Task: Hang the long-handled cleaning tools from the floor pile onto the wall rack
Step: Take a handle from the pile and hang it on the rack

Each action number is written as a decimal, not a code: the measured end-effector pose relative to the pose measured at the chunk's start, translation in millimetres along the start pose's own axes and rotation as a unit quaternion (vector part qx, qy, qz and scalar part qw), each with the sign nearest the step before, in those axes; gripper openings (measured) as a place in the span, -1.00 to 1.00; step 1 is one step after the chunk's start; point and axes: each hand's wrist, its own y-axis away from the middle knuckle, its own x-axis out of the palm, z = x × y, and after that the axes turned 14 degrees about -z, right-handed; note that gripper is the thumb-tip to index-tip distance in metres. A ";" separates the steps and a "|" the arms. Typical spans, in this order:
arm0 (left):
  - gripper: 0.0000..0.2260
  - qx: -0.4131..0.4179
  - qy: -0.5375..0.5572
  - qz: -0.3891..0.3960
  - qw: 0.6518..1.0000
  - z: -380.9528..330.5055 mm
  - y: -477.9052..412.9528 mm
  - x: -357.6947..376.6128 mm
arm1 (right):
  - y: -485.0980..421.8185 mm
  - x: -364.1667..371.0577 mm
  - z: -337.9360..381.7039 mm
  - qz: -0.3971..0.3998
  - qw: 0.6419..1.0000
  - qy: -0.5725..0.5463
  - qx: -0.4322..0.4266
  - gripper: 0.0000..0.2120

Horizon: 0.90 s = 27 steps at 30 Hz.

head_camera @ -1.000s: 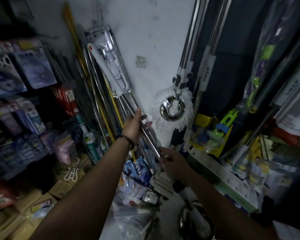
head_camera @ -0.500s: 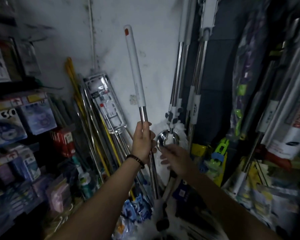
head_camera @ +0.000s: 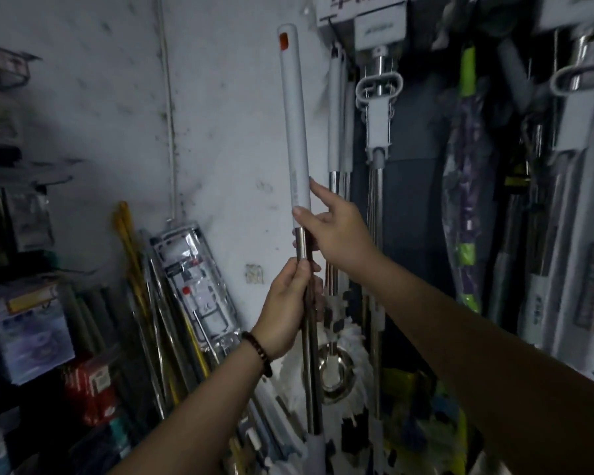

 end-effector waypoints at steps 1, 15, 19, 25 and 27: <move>-0.66 0.005 -0.017 0.007 1.000 -7.2 -10.9 1.4 | -12.7 -0.6 -1.5 -0.006 1.000 0.006 -0.010 -0.34; -0.78 0.075 -0.163 0.008 0.984 -73.4 -158.1 52.5 | -147.5 -10.1 -3.6 -0.100 0.987 0.053 -0.114 -0.28; -0.80 0.068 -0.173 0.004 0.983 -61.5 -185.5 63.7 | -175.6 -11.3 -19.8 -0.100 0.982 0.115 -0.114 -0.23; -0.81 0.061 -0.177 0.001 0.982 -51.5 -216.0 78.6 | -206.1 -9.6 -38.6 -0.097 0.981 0.138 -0.098 -0.22; -0.81 0.062 -0.179 0.001 0.982 -48.7 -225.0 84.1 | -213.6 -10.5 -42.7 -0.103 0.979 0.148 -0.094 -0.21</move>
